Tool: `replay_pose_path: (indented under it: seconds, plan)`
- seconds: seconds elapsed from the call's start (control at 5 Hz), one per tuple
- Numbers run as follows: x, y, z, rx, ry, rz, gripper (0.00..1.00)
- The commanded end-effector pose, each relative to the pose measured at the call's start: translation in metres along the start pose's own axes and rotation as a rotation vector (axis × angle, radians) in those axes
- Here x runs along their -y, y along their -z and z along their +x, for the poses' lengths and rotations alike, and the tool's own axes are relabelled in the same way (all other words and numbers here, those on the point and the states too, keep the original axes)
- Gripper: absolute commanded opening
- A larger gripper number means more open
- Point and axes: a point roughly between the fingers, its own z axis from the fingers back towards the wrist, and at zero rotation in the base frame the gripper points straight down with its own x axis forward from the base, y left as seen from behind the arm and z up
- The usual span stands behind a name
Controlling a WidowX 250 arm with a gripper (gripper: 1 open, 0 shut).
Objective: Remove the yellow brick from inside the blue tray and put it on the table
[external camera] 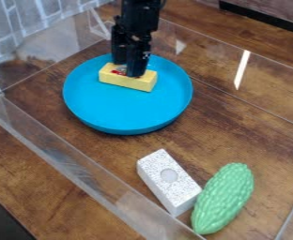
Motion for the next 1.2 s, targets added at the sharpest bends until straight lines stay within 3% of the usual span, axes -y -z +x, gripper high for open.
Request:
replay_pose_path:
  seconds: [0.0, 1.0]
  plan:
    - [-0.013, -0.023, 0.000, 0.056, -0.015, 0.045, 1.00]
    - [-0.020, -0.007, 0.002, 0.041, 0.005, 0.035, 1.00]
